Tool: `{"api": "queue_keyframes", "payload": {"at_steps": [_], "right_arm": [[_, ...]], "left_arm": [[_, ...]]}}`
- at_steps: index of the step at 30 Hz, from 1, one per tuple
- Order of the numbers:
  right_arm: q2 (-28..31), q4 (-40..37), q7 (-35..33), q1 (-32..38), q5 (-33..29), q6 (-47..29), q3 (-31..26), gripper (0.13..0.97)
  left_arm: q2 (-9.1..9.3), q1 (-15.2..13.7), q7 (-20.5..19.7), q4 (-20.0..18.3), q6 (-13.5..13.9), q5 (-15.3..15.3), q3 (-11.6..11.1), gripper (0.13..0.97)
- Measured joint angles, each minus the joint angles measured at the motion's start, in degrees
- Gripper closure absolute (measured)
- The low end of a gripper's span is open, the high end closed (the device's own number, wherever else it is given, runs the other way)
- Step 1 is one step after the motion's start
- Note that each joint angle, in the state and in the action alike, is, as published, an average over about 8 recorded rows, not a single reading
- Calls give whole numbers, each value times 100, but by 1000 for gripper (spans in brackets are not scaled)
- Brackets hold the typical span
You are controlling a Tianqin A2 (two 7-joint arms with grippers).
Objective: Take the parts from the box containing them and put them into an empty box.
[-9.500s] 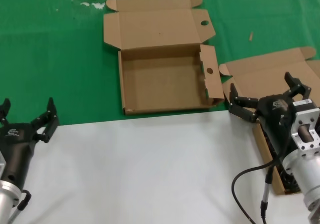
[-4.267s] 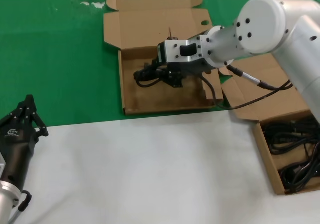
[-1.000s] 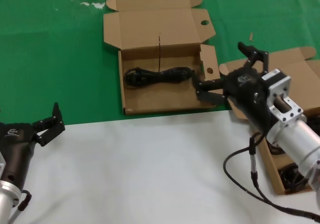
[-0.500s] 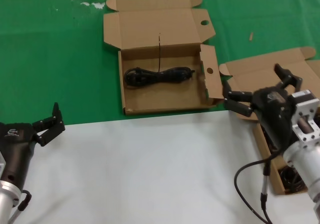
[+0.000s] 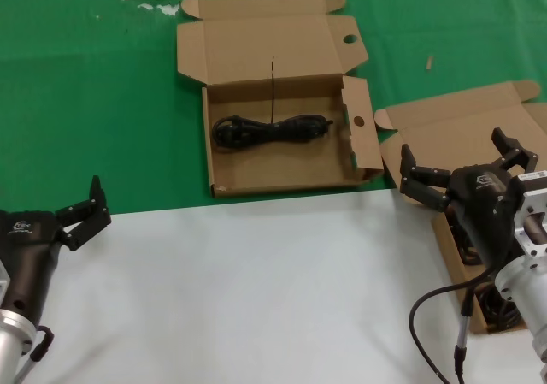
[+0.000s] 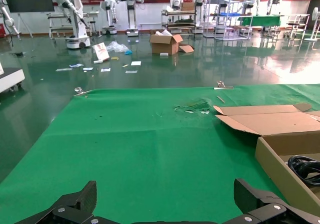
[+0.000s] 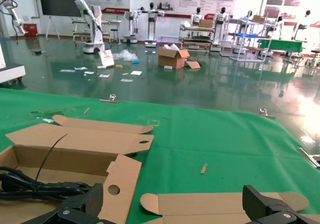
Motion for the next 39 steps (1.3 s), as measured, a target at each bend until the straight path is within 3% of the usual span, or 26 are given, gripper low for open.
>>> {"api": "queue_keyframes", "payload": {"at_steps": [39], "right_arm": [[0,0,0,0,0,0,0,129]], "left_arm": [[0,0,0,0,0,0,0,132]]}}
